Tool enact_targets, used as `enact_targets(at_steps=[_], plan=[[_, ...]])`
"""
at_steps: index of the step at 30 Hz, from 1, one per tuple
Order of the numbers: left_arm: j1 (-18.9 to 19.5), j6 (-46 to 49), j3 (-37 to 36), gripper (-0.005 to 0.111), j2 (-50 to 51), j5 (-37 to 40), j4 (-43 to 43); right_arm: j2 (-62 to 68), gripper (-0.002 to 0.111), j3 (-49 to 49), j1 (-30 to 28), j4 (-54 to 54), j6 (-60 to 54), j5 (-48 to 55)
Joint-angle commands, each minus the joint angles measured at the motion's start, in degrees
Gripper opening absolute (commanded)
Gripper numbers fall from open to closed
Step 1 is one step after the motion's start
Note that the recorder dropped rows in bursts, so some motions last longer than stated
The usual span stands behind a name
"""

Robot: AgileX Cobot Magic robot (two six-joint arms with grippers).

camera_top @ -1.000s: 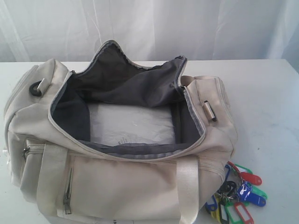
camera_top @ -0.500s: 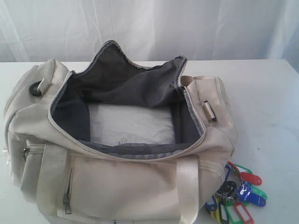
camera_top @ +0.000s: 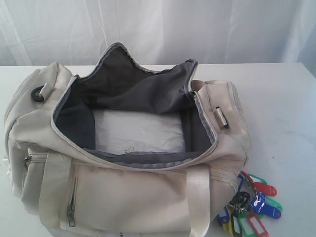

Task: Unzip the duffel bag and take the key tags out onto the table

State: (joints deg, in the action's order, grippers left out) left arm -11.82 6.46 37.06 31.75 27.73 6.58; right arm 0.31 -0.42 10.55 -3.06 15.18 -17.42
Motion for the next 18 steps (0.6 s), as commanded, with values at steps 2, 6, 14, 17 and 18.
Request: enact_targets(at_steps=[2, 6, 14, 17, 18], plan=[[-0.3, -0.1, -0.4, 0.000, -0.4, 0.0, 0.6, -0.3, 0.000, 0.4, -0.3, 0.0, -3.4, 5.6], [-0.3, -0.1, -0.4, 0.000, -0.4, 0.1, 0.6, -0.3, 0.000, 0.4, -0.3, 0.0, -4.9, 12.7], [-0.3, -0.1, -0.4, 0.000, -0.4, 0.0, 0.6, -0.3, 0.000, 0.4, -0.3, -0.2, -12.6, 37.5], [-0.3, -0.1, -0.4, 0.000, -0.4, 0.0, 0.6, -0.3, 0.000, 0.4, -0.3, -0.2, -12.4, 37.3], [-0.3, -0.1, -0.4, 0.000, -0.4, 0.1, 0.6, -0.3, 0.000, 0.4, -0.3, -0.2, -12.4, 37.3]])
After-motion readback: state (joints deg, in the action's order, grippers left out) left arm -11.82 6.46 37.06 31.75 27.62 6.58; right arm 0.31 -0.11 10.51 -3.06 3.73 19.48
